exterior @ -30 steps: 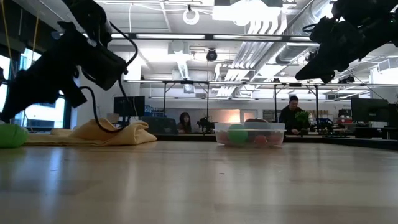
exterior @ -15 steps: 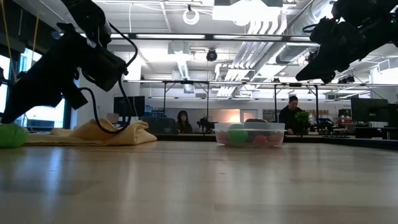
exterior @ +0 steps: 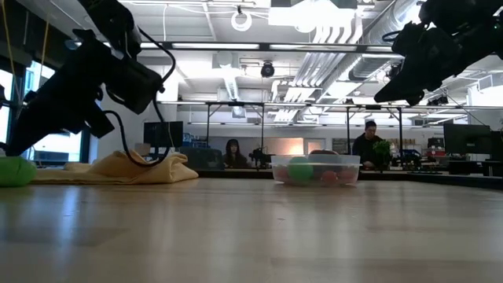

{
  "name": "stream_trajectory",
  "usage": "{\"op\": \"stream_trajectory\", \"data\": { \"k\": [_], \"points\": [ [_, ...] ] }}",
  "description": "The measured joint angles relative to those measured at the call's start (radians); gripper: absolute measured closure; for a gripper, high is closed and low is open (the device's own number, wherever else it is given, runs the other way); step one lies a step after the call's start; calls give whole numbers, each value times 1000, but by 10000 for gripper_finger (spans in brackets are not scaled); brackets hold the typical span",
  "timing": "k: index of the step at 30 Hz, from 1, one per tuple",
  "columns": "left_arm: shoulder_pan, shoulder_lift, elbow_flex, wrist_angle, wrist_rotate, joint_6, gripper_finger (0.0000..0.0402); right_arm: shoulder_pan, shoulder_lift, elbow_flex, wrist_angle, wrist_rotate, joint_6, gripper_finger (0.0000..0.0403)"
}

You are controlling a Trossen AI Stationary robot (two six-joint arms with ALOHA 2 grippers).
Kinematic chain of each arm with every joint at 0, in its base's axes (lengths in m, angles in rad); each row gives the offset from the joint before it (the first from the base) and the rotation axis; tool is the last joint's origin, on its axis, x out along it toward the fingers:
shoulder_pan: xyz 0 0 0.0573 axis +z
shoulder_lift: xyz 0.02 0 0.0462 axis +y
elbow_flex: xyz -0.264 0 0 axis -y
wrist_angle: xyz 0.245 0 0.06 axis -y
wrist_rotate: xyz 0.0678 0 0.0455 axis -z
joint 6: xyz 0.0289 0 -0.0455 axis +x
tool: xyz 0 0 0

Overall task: Pick and placing Produce into tupperware
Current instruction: Put the green cabbage into the transparent container

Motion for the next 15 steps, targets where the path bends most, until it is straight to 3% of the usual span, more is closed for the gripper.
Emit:
{"op": "stream_trajectory", "data": {
  "k": [15],
  "points": [
    [-6,0,1,171,48,-51,401,0,0,0,0,0,0,373]
  ]
}}
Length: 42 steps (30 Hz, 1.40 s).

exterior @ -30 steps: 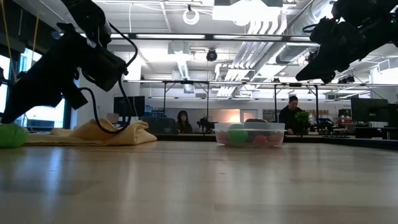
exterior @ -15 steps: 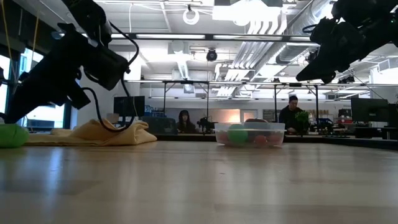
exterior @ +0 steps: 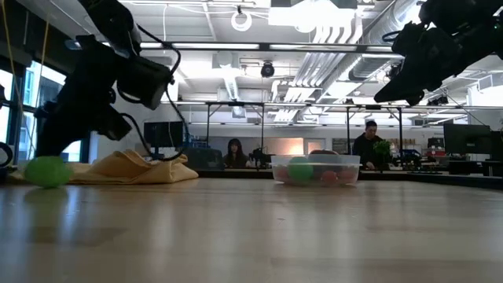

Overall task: Pick and placing Produce into tupperware
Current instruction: Put the green cabbage into the transparent container

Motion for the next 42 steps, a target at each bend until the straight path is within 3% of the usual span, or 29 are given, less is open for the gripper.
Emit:
{"op": "stream_trajectory", "data": {
  "k": [14,22,27,35,42],
  "points": [
    [-141,0,0,278,113,-35,401,0,0,0,0,0,0,373],
    [-149,0,0,403,121,-7,401,0,0,0,0,0,0,373],
    [-149,-2,44,280,92,0,401,0,0,0,0,0,0,373],
    [-149,-62,258,-91,-106,-1,401,0,0,0,0,0,0,373],
    [-155,-178,308,-123,-123,7,401,0,0,0,-3,0,0,373]
  ]
}}
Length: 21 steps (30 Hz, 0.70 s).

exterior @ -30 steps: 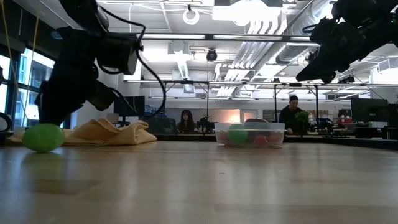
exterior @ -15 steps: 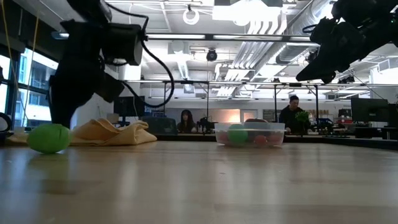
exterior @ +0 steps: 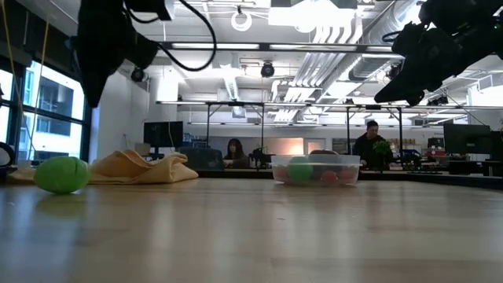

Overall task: Pick and placing Produce into tupperware
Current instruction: Put the green cabbage into the transparent container

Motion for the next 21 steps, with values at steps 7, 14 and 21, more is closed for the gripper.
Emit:
{"op": "stream_trajectory", "data": {
  "k": [7,14,21],
  "points": [
    [-53,-139,-74,97,31,-157,401,0,0,0,0,0,0,373],
    [-53,-165,-87,201,40,-138,401,0,0,0,0,0,0,373],
    [-53,-165,-87,196,29,-64,401,0,0,0,0,0,0,373]
  ]
}}
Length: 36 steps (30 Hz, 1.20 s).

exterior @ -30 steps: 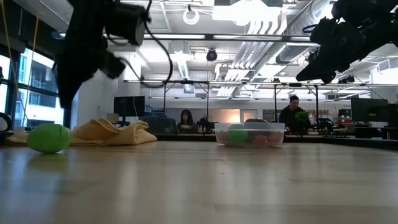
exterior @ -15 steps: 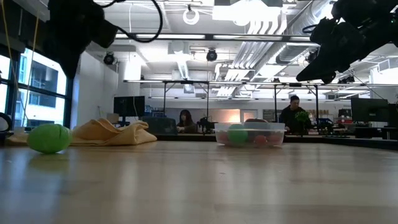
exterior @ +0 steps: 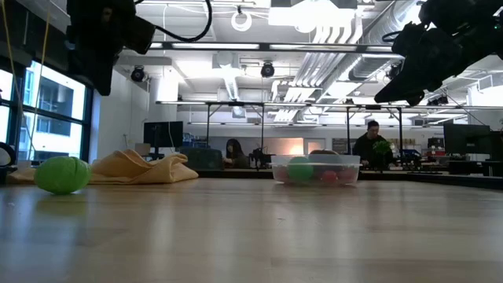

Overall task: Pick and placing Produce into tupperware
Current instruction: Put the green cabbage into the transparent container

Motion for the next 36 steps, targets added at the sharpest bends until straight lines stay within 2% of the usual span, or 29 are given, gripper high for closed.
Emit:
{"op": "stream_trajectory", "data": {
  "k": [11,16,23,29,33,36],
  "points": [
    [0,0,0,2,-8,162,401,0,0,0,0,0,0,373],
    [-33,10,-1,2,-7,234,401,0,0,0,0,0,0,373],
    [-32,8,-1,3,70,228,401,0,0,0,-1,0,0,373],
    [-32,9,-1,2,32,95,401,0,0,0,-1,0,0,373],
    [-33,18,-1,3,10,-52,401,0,0,0,-2,0,0,373],
    [-33,36,-1,-10,2,-217,401,0,0,0,-2,0,0,373]
  ]
}}
